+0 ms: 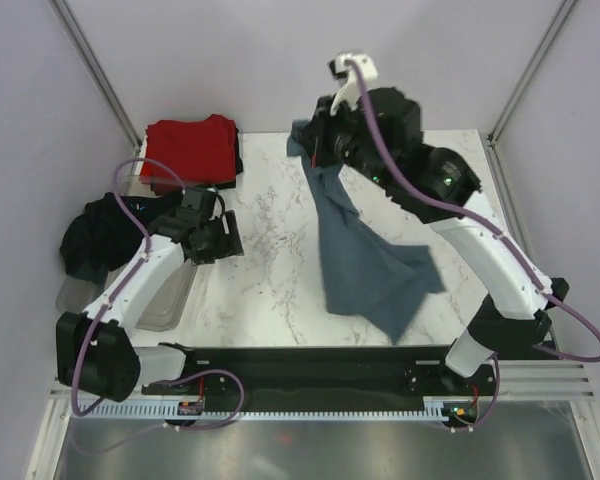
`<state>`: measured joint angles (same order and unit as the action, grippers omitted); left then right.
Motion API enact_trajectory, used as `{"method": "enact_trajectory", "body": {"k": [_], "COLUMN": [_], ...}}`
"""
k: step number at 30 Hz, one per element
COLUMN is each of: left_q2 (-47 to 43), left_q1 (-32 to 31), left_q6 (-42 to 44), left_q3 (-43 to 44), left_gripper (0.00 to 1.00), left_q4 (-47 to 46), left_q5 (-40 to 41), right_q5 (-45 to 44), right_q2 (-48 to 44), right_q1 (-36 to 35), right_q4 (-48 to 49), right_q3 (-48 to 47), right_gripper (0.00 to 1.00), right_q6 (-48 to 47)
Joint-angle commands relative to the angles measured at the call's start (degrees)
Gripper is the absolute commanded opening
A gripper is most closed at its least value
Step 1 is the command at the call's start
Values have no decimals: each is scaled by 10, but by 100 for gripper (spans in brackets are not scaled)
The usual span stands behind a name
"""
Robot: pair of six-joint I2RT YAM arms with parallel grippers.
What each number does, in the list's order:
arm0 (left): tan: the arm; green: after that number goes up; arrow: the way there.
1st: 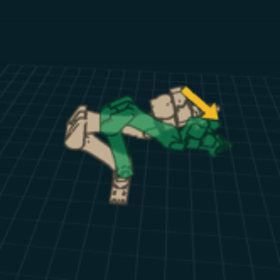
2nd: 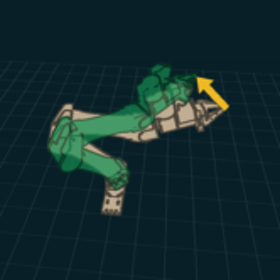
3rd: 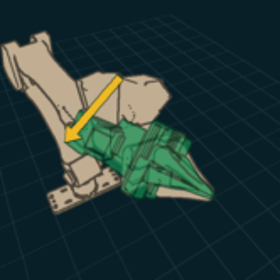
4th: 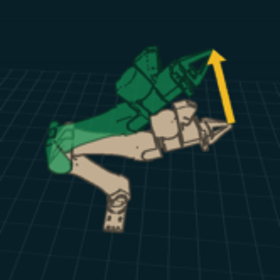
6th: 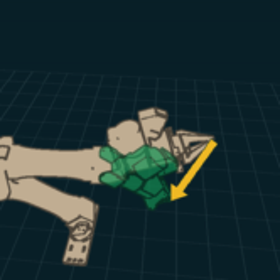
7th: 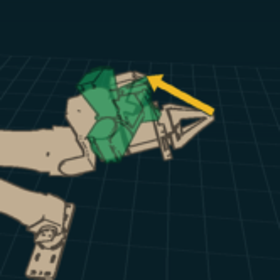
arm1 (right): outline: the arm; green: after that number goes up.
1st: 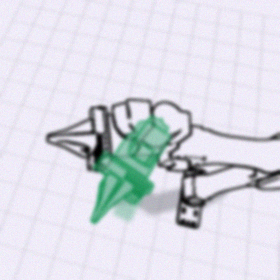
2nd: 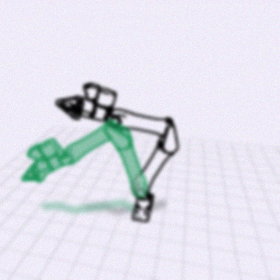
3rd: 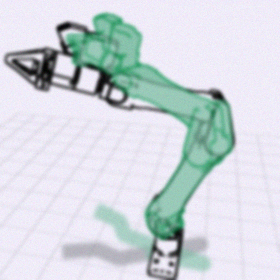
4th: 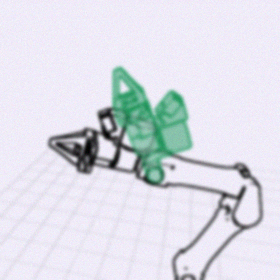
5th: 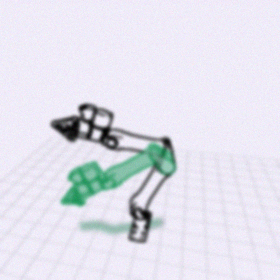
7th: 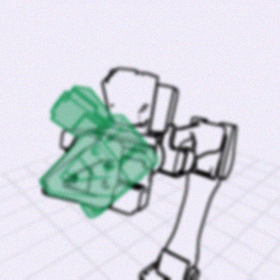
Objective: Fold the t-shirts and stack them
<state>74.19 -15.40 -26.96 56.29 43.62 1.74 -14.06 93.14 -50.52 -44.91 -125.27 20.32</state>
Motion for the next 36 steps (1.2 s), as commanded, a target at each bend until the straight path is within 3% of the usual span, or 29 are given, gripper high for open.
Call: {"method": "enact_trajectory", "body": {"k": [1, 4, 7, 10, 16, 19, 28, 36], "left_q2": [-66, -94, -119, -141, -171, -181, -190, -68], "left_q1": [2, 4, 3, 3, 3, 3, -2, -52], "left_q6": [-11, -6, -3, -4, -20, -29, -72, -91], "left_q3": [28, 43, 65, 74, 33, 3, -101, -93], "left_gripper": [81, 81, 82, 82, 81, 81, 75, 69], "left_q4": [-13, 9, 31, 43, 45, 42, -20, -85], "left_q5": [-34, -27, -25, -30, -54, -67, -98, -69], "right_q5": [9, -73, -129, -155, -139, -105, 6, 27], "right_q2": [-31, -68, -152, -240, -328, -336, -339, -348], "right_q1": [3, 34, 88, 168, 292, 350, 372, 372], "right_q4": [52, 55, 60, 63, 40, 51, 99, 103], "right_q3": [-160, -153, 19, 263, 560, 655, 726, 764], "right_gripper": [0, 0, 0, 0, 0, 0, 0, 0], "right_q6": [-62, -61, -23, 46, 131, 141, 119, 119]}}
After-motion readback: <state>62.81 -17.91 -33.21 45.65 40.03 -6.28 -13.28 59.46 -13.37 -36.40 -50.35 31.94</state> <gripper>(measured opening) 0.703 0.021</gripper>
